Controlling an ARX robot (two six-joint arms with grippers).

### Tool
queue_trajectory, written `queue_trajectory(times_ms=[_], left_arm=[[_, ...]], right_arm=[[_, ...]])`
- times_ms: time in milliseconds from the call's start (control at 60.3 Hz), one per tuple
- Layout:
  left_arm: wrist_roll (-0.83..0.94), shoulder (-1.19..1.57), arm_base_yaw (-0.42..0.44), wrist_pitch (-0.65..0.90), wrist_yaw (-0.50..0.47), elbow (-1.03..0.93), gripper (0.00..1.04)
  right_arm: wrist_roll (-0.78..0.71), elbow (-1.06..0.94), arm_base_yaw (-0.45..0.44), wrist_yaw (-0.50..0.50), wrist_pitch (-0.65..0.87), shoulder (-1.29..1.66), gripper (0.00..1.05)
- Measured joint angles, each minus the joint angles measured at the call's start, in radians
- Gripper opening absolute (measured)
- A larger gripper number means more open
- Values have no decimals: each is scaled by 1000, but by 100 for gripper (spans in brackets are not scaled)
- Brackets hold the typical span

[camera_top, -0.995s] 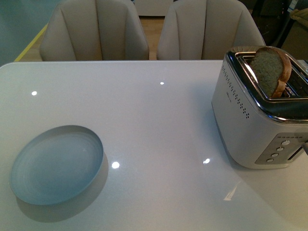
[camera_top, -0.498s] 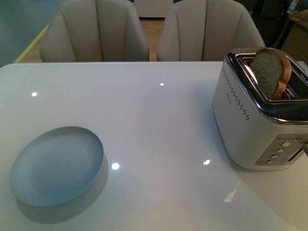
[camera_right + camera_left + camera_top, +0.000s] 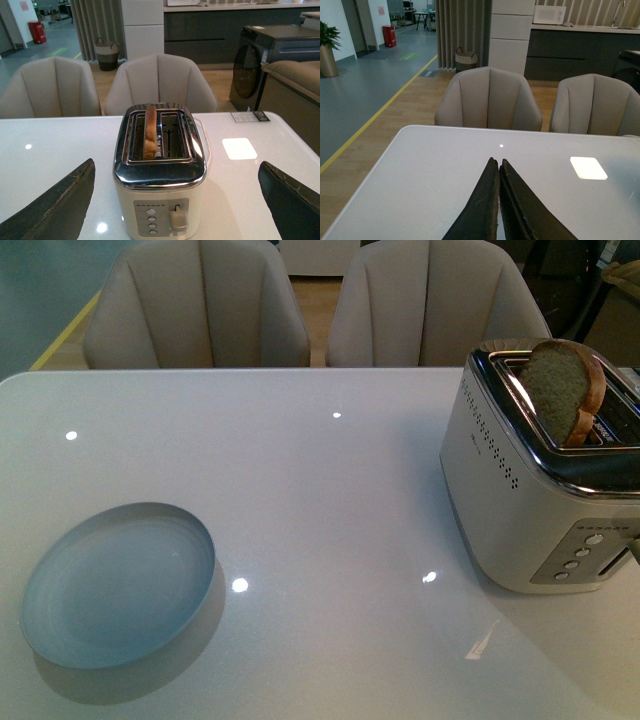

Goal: Left arm holds plate, right arm toasts bread

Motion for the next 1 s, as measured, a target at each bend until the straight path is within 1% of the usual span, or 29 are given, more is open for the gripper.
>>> queue_trajectory(times_ms=[17,83,116,514,995], left_arm=[[0,-9,0,-8,0,0,3],[0,-102,0,-136,0,0,3],[0,-145,0,-167,0,0,3],[0,-174,0,-178,0,0,3],[0,-174,0,-178,0,0,94]], right_arm=[[0,0,0,0,0,0,96],[0,0,0,0,0,0,96],[0,0,0,0,0,0,96],[0,0,0,0,0,0,96],[0,0,0,0,0,0,96]])
